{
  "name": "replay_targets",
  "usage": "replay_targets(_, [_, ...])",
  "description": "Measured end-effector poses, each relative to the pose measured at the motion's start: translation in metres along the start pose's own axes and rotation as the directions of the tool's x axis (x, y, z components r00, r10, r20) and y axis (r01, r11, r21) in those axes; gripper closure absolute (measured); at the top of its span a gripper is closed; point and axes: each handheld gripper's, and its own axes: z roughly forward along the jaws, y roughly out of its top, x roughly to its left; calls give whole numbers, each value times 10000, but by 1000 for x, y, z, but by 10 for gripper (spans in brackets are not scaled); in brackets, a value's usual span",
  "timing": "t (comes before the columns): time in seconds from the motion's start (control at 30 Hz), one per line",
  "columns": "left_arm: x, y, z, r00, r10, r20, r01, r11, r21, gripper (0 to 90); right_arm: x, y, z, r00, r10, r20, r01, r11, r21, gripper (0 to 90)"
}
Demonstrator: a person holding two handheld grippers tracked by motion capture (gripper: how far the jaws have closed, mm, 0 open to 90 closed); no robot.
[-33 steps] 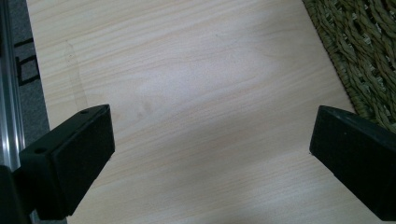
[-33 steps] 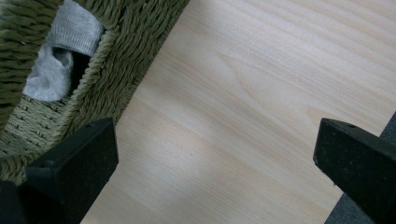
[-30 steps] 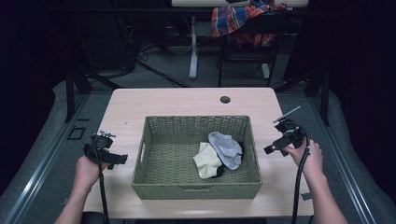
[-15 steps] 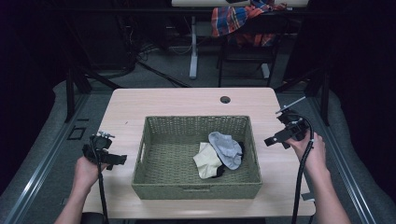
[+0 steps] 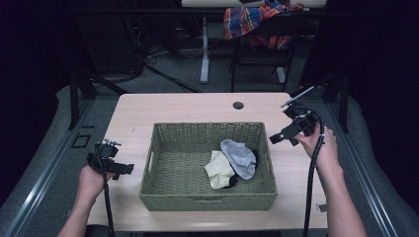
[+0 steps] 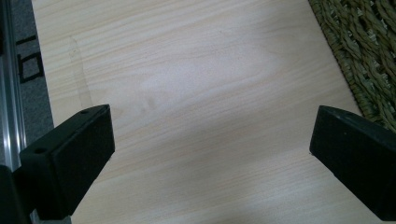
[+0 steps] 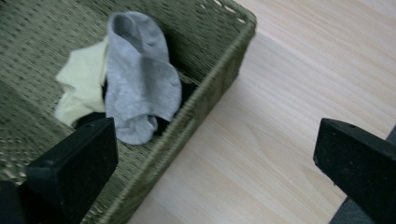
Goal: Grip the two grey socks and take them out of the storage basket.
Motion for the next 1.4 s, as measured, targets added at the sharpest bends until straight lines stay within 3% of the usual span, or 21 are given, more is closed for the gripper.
replay_targets(0.23, [0, 1, 1, 10000, -3, -2, 3, 10000, 20, 2, 21, 23, -5, 9983, -438, -397, 434, 9990, -108, 0])
replay_targets(0.37, [1, 0, 2, 10000, -2, 5, 2, 10000, 45, 2, 35, 34, 5, 9950, -881, -474, 888, 9960, 134, 0])
replay_targets(0.63, [1, -1, 1, 10000, -4, -7, 4, 10000, 63, 2, 57, 40, 27, 9870, -1427, -740, 1450, 9891, 266, 0])
replay_targets(0.9, [0, -1, 0, 10000, 12, -22, -12, 10000, 46, 2, 62, 43, 45, 9842, -1499, -946, 1559, 9860, 597, 0])
replay_targets(1.13, [1, -1, 1, 10000, 2, 13, -3, 10000, 96, 2, 59, 45, 59, 9864, -1403, -853, 1472, 9858, 812, 6])
replay_targets(1.4, [0, -1, 1, 10000, 38, -12, -38, 10000, 60, 2, 62, 48, 76, 9861, -1506, -704, 1574, 9820, 1047, 97])
